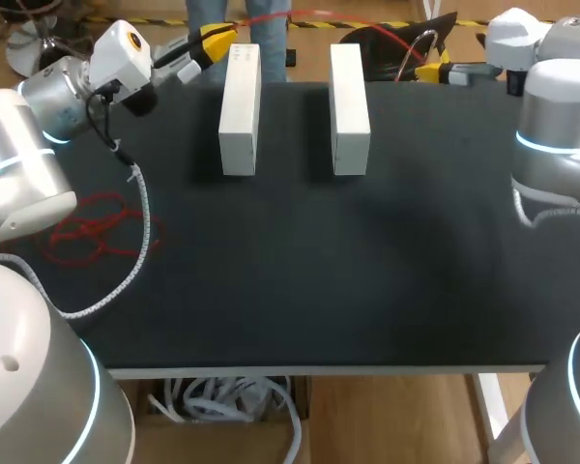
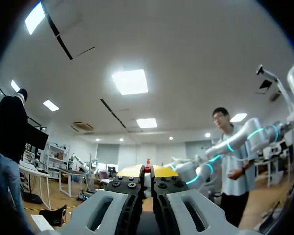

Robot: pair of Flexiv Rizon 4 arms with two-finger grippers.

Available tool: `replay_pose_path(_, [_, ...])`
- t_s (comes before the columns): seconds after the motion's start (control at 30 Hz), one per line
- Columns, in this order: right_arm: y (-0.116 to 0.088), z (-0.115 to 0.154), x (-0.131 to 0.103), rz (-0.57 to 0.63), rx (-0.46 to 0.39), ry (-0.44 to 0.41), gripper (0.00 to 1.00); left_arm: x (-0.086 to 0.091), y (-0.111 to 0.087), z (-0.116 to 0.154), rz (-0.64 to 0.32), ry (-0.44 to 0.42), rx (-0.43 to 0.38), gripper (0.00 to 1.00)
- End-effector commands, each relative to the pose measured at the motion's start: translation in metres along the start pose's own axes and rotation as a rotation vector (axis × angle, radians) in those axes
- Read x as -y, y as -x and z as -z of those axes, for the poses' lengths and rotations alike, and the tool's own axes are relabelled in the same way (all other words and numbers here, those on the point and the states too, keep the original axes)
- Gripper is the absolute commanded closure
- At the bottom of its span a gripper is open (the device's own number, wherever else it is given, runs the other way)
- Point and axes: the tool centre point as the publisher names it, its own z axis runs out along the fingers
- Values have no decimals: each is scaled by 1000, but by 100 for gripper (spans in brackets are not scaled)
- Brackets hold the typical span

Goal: Grab the tape and strap the tape.

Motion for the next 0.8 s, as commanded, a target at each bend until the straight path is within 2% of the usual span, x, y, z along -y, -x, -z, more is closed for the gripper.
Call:
replay_pose_path(0.03, [-11,48,12,-166,-13,60,0,0,-1,0,-1,-1,4,100])
replay_pose_path(0.17, [-20,75,21,-283,-15,69,0,0,-1,0,-1,-1,4,100])
replay_pose_path(0.37, [-37,101,30,-458,-9,157,0,0,-1,0,-1,-1,4,100])
replay_pose_path(0.6, [-53,115,35,-632,-27,251,0,0,-1,0,-1,-1,4,100])
replay_pose_path(0.8, [-56,118,39,-738,-12,305,0,0,-1,0,-1,-1,4,100])
